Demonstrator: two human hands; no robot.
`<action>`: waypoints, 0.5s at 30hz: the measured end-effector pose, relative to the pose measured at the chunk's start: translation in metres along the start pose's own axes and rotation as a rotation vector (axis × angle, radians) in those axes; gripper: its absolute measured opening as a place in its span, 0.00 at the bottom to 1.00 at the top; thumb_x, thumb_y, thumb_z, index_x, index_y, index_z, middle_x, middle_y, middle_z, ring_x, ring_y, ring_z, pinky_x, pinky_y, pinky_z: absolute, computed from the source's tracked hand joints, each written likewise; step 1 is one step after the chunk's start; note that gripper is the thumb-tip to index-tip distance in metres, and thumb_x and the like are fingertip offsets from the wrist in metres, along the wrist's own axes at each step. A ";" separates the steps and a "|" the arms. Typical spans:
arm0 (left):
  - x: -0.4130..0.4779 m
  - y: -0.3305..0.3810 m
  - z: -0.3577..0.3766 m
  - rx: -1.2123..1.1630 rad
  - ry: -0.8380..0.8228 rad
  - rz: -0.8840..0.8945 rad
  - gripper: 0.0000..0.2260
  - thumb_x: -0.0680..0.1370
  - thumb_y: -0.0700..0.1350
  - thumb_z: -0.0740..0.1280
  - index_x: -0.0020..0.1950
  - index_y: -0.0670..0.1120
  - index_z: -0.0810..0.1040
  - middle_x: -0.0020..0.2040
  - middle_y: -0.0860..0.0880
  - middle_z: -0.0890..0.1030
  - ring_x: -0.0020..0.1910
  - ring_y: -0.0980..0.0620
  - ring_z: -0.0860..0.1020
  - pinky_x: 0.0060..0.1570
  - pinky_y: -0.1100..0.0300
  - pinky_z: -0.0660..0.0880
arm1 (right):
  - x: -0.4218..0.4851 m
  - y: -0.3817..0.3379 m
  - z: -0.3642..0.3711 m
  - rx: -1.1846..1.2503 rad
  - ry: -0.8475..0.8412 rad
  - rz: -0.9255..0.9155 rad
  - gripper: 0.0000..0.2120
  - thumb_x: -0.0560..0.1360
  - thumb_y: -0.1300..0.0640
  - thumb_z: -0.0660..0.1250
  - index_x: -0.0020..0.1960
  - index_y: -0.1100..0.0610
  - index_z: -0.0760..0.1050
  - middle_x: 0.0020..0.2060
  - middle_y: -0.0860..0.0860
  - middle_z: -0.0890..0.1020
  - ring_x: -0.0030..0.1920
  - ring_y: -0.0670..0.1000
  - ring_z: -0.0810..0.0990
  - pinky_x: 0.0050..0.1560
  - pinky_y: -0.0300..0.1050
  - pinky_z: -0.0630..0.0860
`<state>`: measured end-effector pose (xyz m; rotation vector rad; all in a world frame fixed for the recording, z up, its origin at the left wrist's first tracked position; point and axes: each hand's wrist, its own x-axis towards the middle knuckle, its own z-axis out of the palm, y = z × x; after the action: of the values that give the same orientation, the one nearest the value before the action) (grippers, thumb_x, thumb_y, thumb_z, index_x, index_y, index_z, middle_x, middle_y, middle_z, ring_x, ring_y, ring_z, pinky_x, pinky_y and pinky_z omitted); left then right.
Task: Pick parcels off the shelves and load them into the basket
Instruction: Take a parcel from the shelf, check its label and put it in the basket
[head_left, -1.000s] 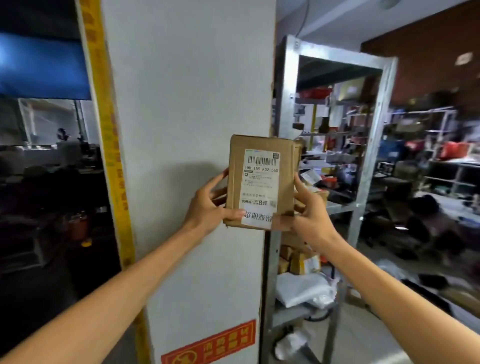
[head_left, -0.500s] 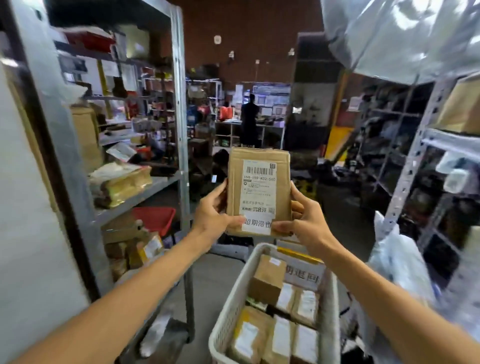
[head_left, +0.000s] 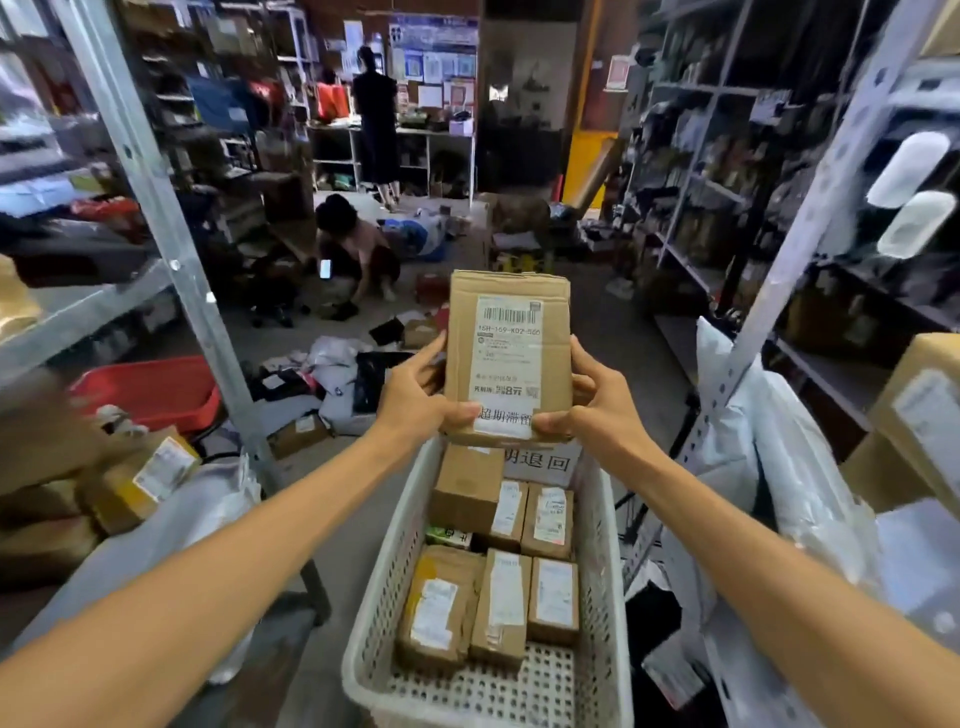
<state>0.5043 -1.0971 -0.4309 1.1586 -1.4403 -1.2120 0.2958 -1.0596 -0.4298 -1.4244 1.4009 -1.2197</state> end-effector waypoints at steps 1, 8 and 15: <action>0.006 -0.008 0.004 -0.008 -0.010 -0.018 0.44 0.65 0.27 0.75 0.76 0.46 0.61 0.66 0.45 0.75 0.62 0.50 0.76 0.54 0.60 0.78 | 0.006 0.010 -0.001 -0.003 -0.004 0.014 0.50 0.64 0.74 0.74 0.78 0.49 0.58 0.61 0.52 0.78 0.62 0.51 0.77 0.50 0.51 0.82; 0.038 -0.083 0.023 -0.070 -0.055 -0.184 0.42 0.65 0.25 0.73 0.75 0.44 0.61 0.67 0.44 0.73 0.64 0.50 0.74 0.56 0.62 0.76 | 0.028 0.085 0.008 -0.028 -0.025 0.148 0.47 0.65 0.74 0.73 0.76 0.47 0.61 0.58 0.50 0.80 0.59 0.47 0.78 0.45 0.39 0.80; 0.029 -0.205 0.036 -0.131 -0.126 -0.444 0.43 0.64 0.22 0.72 0.75 0.42 0.61 0.64 0.46 0.74 0.61 0.52 0.74 0.49 0.68 0.77 | 0.003 0.198 0.042 -0.037 0.009 0.439 0.49 0.64 0.75 0.73 0.77 0.46 0.59 0.59 0.46 0.77 0.59 0.45 0.76 0.44 0.37 0.80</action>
<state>0.4855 -1.1368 -0.6361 1.3742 -1.2047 -1.6844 0.2880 -1.0835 -0.6303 -1.0576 1.6412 -0.9202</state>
